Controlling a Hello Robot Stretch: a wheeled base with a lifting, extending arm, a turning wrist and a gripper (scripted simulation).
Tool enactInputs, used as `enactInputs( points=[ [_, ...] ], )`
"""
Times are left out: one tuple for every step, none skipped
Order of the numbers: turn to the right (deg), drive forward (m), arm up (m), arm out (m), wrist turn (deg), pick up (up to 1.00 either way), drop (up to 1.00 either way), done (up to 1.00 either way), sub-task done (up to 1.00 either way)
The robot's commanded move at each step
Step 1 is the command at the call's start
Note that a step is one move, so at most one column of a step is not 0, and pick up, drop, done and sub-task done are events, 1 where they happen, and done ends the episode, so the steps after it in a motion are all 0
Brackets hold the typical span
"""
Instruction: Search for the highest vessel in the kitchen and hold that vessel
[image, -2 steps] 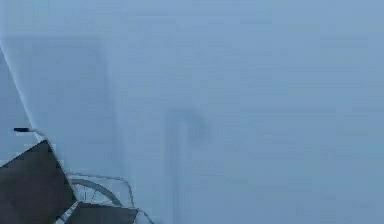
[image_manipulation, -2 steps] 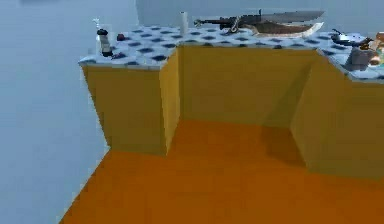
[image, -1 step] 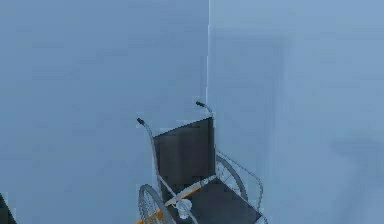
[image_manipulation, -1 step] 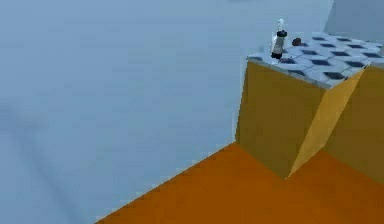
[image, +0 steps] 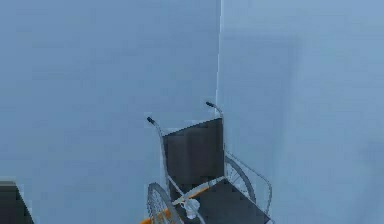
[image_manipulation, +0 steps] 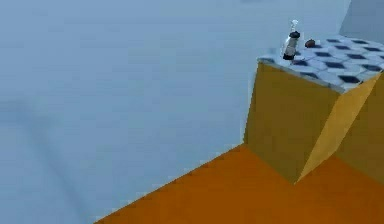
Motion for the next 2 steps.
enactInputs(
  points=[
    [45.0,0.00,0.00,0.00,0.0,0.00,0.00,0.00,0.00],
    [45.0,0.00,0.00,0.00,0.0,0.00,0.00,0.00,0.00]
  ],
)
